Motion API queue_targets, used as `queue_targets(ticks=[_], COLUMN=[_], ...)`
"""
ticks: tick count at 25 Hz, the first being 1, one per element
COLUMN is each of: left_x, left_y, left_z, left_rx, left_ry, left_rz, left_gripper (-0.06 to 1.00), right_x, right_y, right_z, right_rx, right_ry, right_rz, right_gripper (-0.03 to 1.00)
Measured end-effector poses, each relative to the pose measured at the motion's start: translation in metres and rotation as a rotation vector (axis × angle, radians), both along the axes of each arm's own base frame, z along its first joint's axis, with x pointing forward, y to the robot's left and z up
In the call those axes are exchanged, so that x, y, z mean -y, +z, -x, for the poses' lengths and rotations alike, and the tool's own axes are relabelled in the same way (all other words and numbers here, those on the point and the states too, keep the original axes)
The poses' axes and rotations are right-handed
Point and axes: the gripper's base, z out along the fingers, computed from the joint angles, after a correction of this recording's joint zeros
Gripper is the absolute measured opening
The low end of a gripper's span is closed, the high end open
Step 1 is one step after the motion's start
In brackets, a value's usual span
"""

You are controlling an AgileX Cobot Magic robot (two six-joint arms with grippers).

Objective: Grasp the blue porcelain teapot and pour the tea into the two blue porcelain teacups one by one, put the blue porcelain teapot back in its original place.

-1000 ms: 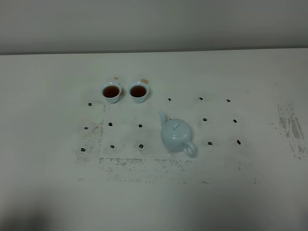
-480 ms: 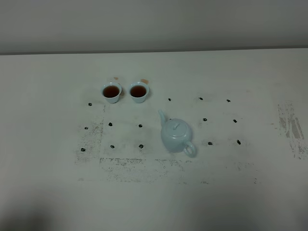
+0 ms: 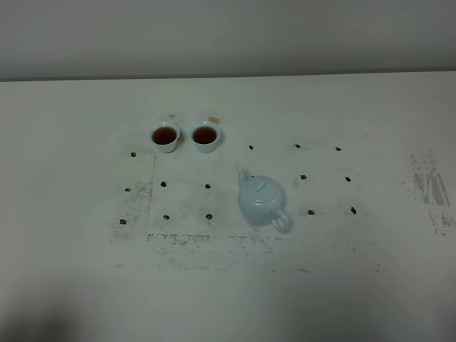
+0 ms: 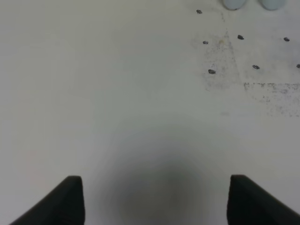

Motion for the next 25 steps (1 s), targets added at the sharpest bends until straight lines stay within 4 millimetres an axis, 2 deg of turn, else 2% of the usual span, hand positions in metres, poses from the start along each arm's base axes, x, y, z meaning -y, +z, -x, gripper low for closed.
queue_targets(ticks=[13, 25], left_x=[0.0000, 0.0000], left_y=[0.0000, 0.0000], left_z=[0.0000, 0.0000], left_rx=[0.000, 0.000], left_ry=[0.000, 0.000], left_rz=[0.000, 0.000], left_gripper=[0.61, 0.61], right_x=[-0.0020, -0.0023], right_y=[0.0002, 0.0002], right_z=[-0.0016, -0.0016], right_rx=[0.000, -0.001], right_ry=[-0.106, -0.104], right_rz=[-0.009, -0.012], right_gripper=[0.23, 0.23])
